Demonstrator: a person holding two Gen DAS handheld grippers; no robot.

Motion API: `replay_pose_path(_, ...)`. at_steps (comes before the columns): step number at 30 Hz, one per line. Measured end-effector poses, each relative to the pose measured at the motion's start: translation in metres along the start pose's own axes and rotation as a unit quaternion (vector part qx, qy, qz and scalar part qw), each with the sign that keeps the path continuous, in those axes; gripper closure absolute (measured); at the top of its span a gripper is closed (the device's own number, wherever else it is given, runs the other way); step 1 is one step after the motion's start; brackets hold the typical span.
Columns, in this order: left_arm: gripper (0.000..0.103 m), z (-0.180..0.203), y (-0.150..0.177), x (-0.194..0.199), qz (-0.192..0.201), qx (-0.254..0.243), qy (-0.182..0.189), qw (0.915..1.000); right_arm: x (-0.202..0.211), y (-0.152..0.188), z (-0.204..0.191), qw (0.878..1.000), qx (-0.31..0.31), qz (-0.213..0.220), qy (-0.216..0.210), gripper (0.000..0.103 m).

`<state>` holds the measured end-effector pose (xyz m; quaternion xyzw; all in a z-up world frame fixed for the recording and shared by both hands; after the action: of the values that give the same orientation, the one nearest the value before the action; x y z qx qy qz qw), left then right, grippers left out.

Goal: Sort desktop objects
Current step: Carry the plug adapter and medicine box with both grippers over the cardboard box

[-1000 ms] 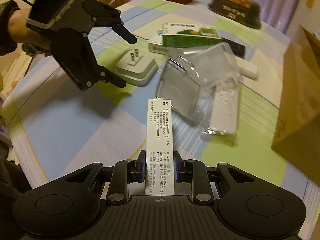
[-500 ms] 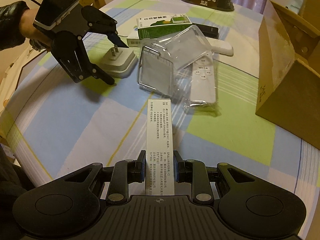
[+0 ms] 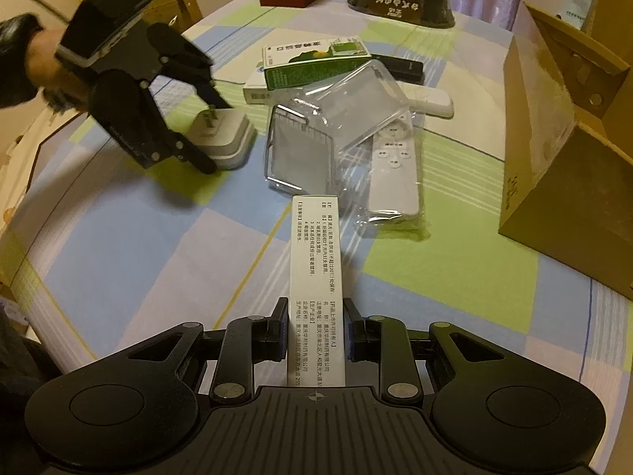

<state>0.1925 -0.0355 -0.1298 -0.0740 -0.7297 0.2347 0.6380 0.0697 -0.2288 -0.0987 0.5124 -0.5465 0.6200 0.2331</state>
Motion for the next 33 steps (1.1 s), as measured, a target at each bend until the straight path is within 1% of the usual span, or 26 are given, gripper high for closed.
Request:
replay_pose_path(3, 0.043, 0.005, 0.001, 0.012, 0.011, 0.028, -0.009, 0.9995, 0.005, -0.001, 0.002, 1.0, -0.006, 0.006, 0.01, 0.078)
replay_pose_path(8, 0.043, 0.01, -0.001, 0.032, 0.026, 0.058, -0.031, 0.9975, 0.016, -0.004, 0.007, 0.999, -0.026, 0.021, 0.021, 0.078)
replay_pose_path(13, 0.043, 0.008, -0.012, 0.051, 0.042, 0.066, -0.052, 0.9956, 0.031, -0.011, 0.009, 0.998, -0.036, 0.04, 0.035, 0.078)
replay_pose_path(18, 0.043, 0.005, -0.028, 0.071, 0.06, 0.056, -0.063, 0.9946, 0.048, -0.021, 0.011, 0.996, -0.047, 0.059, 0.055, 0.078)
replay_pose_path(22, 0.043, 0.001, -0.042, 0.086, 0.078, 0.046, -0.069, 0.9935, 0.061, -0.028, 0.016, 0.992, -0.074, 0.079, 0.066, 0.078)
replay_pose_path(27, 0.043, -0.009, -0.059, 0.098, 0.097, 0.034, -0.08, 0.9915, 0.081, -0.041, 0.022, 0.986, -0.096, 0.104, 0.087, 0.078)
replay_pose_path(33, 0.043, -0.016, -0.084, 0.107, 0.12, 0.02, -0.085, 0.9889, 0.102, -0.058, 0.03, 0.981, -0.103, 0.125, 0.107, 0.078)
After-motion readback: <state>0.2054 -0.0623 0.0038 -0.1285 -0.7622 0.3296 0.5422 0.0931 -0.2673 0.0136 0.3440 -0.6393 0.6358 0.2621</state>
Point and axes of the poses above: each gripper's, at about its wrist camera, not at the fingertips, and x roughly against the way its jaws point, z to its right, y to its underside, the point moved 5 cm from there along -x, roughly the way its jaws point, and after that the axes turned 7 degrees about -x, right-handed, at the moved point
